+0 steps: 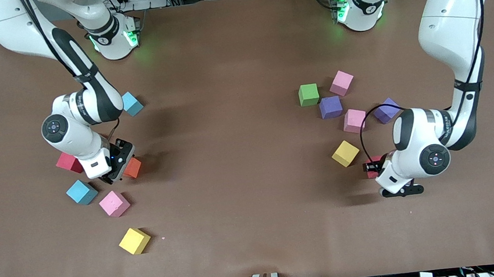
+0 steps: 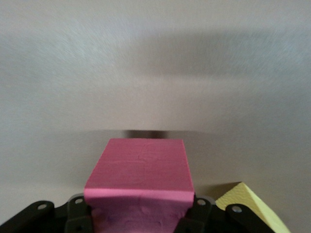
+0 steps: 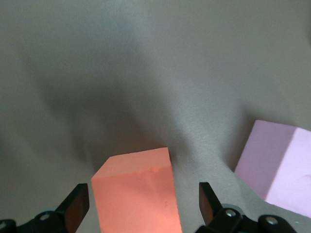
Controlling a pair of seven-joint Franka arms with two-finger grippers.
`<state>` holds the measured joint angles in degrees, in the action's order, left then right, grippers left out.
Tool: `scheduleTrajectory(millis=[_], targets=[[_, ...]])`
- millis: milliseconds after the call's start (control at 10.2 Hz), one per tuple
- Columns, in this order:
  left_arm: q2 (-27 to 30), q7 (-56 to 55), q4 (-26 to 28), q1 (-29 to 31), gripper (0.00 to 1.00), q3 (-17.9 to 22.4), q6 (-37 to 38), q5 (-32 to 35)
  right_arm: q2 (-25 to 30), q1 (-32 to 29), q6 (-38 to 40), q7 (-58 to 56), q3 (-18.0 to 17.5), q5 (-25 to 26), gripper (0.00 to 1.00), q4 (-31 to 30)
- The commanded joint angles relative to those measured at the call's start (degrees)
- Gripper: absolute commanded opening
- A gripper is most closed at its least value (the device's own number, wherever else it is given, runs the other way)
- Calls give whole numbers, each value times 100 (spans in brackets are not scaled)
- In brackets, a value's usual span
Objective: Form number 2 with 11 blocks
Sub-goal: 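Grasp the orange with the right gripper while the left gripper grasps the pink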
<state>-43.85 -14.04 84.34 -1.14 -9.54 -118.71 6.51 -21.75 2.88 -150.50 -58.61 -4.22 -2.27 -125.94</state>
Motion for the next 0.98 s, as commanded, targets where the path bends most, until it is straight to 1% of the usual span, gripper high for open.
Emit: scheduleTrajectory(millis=[0,98,293,391,488,586,683,781,879], targets=[[517,-527,135,-9,0,-65,486,43,-14,-121,-94,-378,-44,-133,100,-63],[657,-791,135,-27,0,-83,724,43,-23,-121,-102,-388,-44,-133,100,-71],[790,-1300,135,-1,0,-276,1032,43,-84,-121,-155,-449,-35,-133,100,-72],[834,-1556,153,-9,0,-303,1077,35,-93,-121,-164,-449,-44,-133,98,-63],[895,-1958,222,-1,0,-442,1174,34,-93,-104,-164,-449,-35,-133,93,-63],[1079,-2363,327,43,0,-496,1183,-79,-93,-86,-164,-449,-35,-133,85,-45],[1272,-2715,450,35,0,-496,1183,-367,-93,-77,-164,-441,-35,-133,76,-10],[1535,-3119,704,0,0,-505,1201,-492,-93,-68,-146,-449,-35,-133,61,42],[1825,-3392,1081,-1,0,-583,1201,-510,-93,-68,-120,-449,-35,-133,49,95]])
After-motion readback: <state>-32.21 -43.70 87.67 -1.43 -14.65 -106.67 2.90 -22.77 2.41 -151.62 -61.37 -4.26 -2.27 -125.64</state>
